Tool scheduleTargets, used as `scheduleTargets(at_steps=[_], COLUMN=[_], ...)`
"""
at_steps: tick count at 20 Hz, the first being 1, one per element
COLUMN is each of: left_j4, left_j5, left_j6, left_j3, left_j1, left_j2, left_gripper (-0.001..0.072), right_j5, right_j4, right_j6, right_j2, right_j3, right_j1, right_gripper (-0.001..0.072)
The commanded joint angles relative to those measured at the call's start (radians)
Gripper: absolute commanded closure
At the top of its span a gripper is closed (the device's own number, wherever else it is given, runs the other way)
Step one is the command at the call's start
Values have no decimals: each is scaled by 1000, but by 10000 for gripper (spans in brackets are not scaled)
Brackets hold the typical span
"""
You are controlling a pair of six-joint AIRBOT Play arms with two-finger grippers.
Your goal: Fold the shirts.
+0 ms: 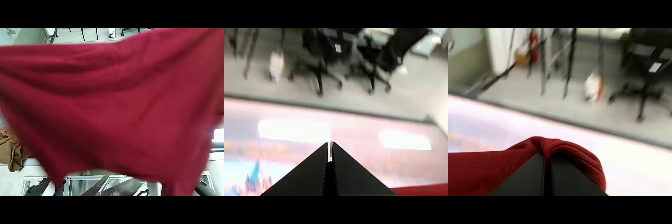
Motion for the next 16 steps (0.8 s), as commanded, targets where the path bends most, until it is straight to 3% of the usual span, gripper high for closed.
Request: scheduleTargets(at_steps=[1,5,9,13,16], left_j4=[-34,65,54,51,53], left_j5=[-50,-201,-191,-190,-116], left_j6=[66,97,100,100,100], left_j3=[-118,-141,16,235,381], left_j1=[-87,-158,-168,-197,-225], left_j2=[-225,-549,-885,-1078,-1098], left_gripper=[686,686,686,686,686], right_j5=[-3,219,447,581,533], right_j4=[42,40,60,63,61], right_j6=[0,4,23,58,59], right_j2=[-210,-560,-840,-902,-868], right_j3=[-122,-150,-150,-148,-111], right_j1=[102,214,280,272,257], right_gripper=[694,694,693,693,694])
